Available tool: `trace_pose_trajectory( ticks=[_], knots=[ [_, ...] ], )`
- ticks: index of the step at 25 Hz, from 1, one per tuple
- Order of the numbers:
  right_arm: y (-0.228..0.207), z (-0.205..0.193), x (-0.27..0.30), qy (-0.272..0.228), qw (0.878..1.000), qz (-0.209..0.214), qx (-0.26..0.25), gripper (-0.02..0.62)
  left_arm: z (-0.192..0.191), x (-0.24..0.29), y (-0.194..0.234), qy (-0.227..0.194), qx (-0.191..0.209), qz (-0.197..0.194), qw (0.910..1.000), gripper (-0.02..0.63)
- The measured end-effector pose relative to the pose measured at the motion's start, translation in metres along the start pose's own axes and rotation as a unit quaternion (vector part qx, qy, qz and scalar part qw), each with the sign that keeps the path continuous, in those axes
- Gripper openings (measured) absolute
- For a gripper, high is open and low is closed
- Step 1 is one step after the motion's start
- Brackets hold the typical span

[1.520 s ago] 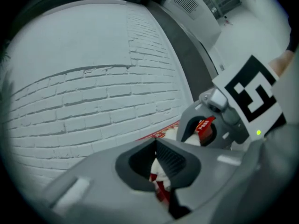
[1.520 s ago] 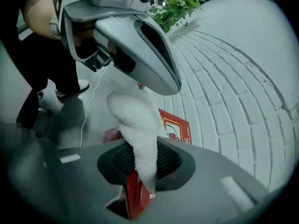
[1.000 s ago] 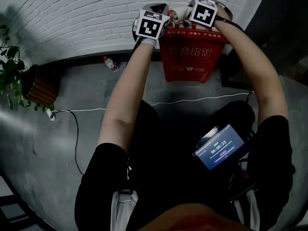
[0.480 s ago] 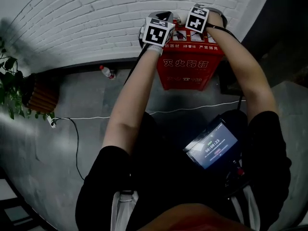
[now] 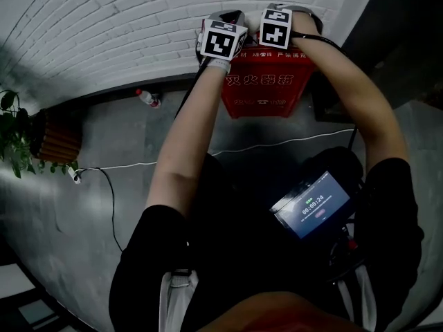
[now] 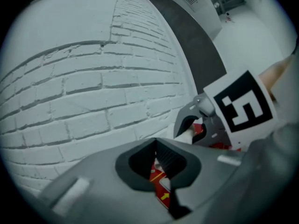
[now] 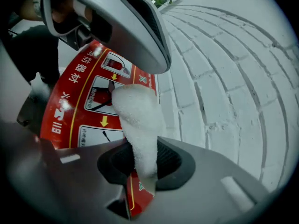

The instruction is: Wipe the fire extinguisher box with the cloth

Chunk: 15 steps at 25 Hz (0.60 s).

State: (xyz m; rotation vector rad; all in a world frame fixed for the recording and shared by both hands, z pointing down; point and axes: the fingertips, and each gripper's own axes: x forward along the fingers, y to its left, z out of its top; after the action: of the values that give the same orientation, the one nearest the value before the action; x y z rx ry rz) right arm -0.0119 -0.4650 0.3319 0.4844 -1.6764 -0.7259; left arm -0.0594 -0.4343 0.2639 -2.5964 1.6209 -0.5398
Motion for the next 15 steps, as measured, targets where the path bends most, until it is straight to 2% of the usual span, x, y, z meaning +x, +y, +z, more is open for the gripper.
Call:
trace_pose_trajectory(
  ticks=[3,8,15],
  knots=[
    [0.016,-0.003,-0.016,0.000,1.000,0.019,0.002,0.091,0.003,-0.003,-0.008,0.001,0.000,-0.004,1.0000,0.002],
    [0.054,-0.016,-0.083,0.005,0.999,0.030,-0.011,0.091,0.028,-0.040,-0.057,-0.014,-0.005,-0.017,0.9998,0.002],
    [0.081,-0.008,-0.089,-0.010,0.999,0.037,-0.022,0.091,0.017,-0.042,-0.058,-0.014,-0.004,-0.018,0.9997,0.002]
  ],
)
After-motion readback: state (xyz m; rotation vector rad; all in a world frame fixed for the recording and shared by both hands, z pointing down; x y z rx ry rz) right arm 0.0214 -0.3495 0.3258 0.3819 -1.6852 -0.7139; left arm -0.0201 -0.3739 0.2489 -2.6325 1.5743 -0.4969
